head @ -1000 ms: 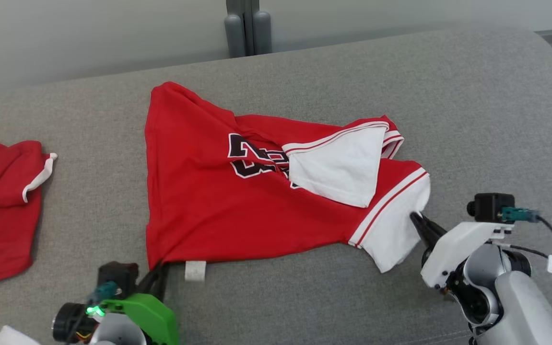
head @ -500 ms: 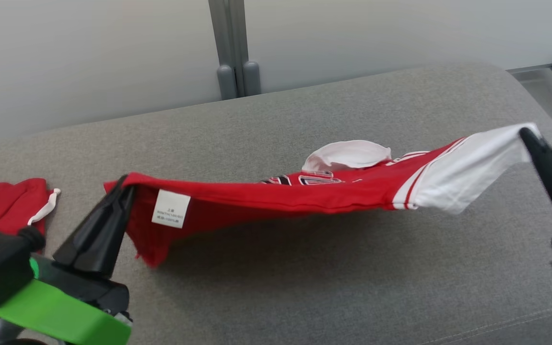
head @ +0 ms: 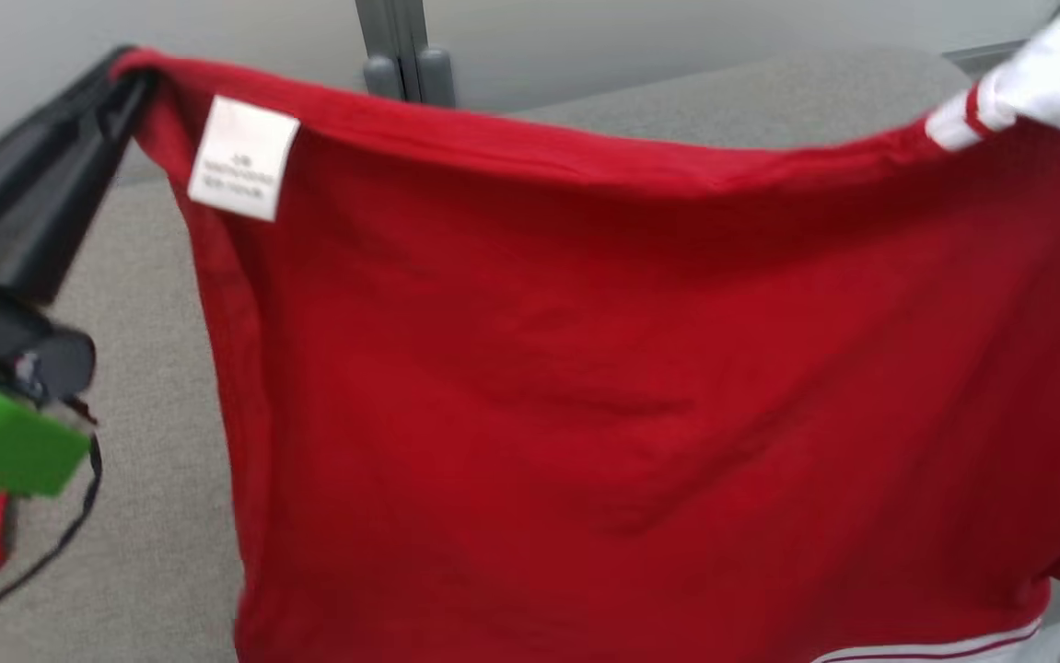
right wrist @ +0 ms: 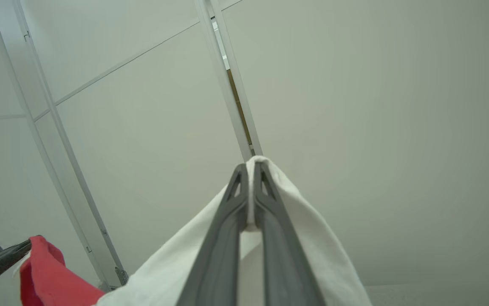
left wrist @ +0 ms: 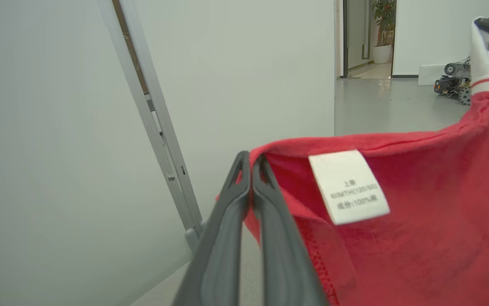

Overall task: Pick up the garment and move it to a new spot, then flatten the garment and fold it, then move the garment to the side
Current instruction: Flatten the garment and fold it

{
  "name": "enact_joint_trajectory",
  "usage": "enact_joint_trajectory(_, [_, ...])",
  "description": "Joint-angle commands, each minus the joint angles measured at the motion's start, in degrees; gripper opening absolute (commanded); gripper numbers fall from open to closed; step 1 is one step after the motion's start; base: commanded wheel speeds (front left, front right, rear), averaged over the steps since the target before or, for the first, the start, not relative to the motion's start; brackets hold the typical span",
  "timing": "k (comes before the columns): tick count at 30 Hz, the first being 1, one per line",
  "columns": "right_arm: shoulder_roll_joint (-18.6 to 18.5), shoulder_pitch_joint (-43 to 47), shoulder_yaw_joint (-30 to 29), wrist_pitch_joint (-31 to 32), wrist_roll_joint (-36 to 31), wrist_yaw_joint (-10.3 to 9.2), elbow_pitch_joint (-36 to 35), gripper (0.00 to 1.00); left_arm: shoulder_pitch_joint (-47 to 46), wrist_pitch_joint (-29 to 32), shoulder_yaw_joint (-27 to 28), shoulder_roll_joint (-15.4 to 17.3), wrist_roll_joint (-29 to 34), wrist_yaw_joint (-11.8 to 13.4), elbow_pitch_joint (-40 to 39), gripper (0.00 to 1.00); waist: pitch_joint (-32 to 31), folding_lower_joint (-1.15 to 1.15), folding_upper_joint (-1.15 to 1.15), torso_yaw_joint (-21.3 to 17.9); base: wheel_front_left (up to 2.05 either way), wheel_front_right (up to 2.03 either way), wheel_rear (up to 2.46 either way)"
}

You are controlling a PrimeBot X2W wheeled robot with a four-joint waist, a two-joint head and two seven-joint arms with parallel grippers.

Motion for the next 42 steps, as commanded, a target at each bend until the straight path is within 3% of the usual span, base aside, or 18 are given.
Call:
enact_joint_trajectory(1, [1.01, -4.63, 0.97, 1.29, -1.81, 0.02, 2.65, 0.0, -4.48, 1.0, -0.45, 0.77, -0.2, -0.06, 2.67, 0.0, 7.35, 0.0, 0.0, 0.46, 0.0, 0.0, 0.0])
enact_joint_trajectory(5, [2.46, -17.87, 4.36, 2.15, -10.11, 0.02, 11.83, 0.0, -17.09, 2.25, -3.19, 1.73, 1.9, -1.0, 12.6, 0.0, 15.33, 0.0, 0.0, 1.38, 0.0, 0.0, 0.0])
enact_joint_trajectory(10, [5.84, -36.68, 6.73, -4.04, -20.29, 0.02, 26.66, 0.0, -36.29, -1.88, -7.72, 0.9, 9.55, -2.23, 28.04, 0.0, 24.62, 0.0, 0.0, 2.28, 0.0, 0.0, 0.0])
enact_joint_trajectory(15, [7.03, -53.64, 7.34, -18.84, -27.58, 0.02, 42.61, 0.0, -54.98, -14.1, -13.92, -1.42, 20.39, -2.79, 47.5, 0.0, 31.06, 0.0, 0.0, 2.19, 0.0, 0.0, 0.0])
enact_joint_trajectory(21, [7.04, -58.55, 14.73, -32.53, -26.25, 0.01, 56.74, 0.0, -63.02, -30.72, -19.75, -1.94, 26.41, -3.16, 66.05, 0.0, 32.79, 0.0, 0.0, 0.56, 0.0, 0.0, 0.0])
enact_joint_trajectory(27, [7.17, -42.63, 22.52, -40.88, -17.16, 0.02, 57.96, 0.0, -52.18, -44.11, -22.33, -2.07, 23.84, -3.27, 74.68, 0.0, 28.39, 0.0, 0.0, -0.59, 0.0, 0.0, 0.0])
enact_joint_trajectory(31, [7.1, -24.76, 26.1, -44.09, -14.06, 0.02, 54.23, 0.0, -37.96, -49.5, -26.29, -1.25, 19.27, -3.22, 73.77, 0.0, 23.62, 0.0, 0.0, -0.75, 0.0, 0.0, 0.0])
enact_joint_trajectory(35, [6.61, -6.94, 25.22, -45.95, -12.04, 0.02, 48.12, 0.0, -21.67, -52.73, -29.67, -1.44, 15.37, -3.23, 69.27, 0.0, 18.05, 0.0, 0.0, -0.23, 0.0, 0.0, 0.0])
enact_joint_trajectory(38, [5.43, 6.28, 24.23, -45.1, -10.78, 0.02, 41.93, 0.0, -9.54, -53.78, -31.08, -1.46, 13.63, -1.4, 63.51, 0.0, 14.07, 0.0, 0.0, 0.34, 0.0, 0.0, 0.0])
enact_joint_trajectory(42, [4.76, 21.49, 21.8, -42.53, -8.96, 0.02, 33.7, 0.0, 4.61, -54.15, -31.81, -0.59, 12.24, 3.37, 55.13, 0.0, 10.08, 0.0, 0.0, 0.82, 0.0, 0.0, 0.0])
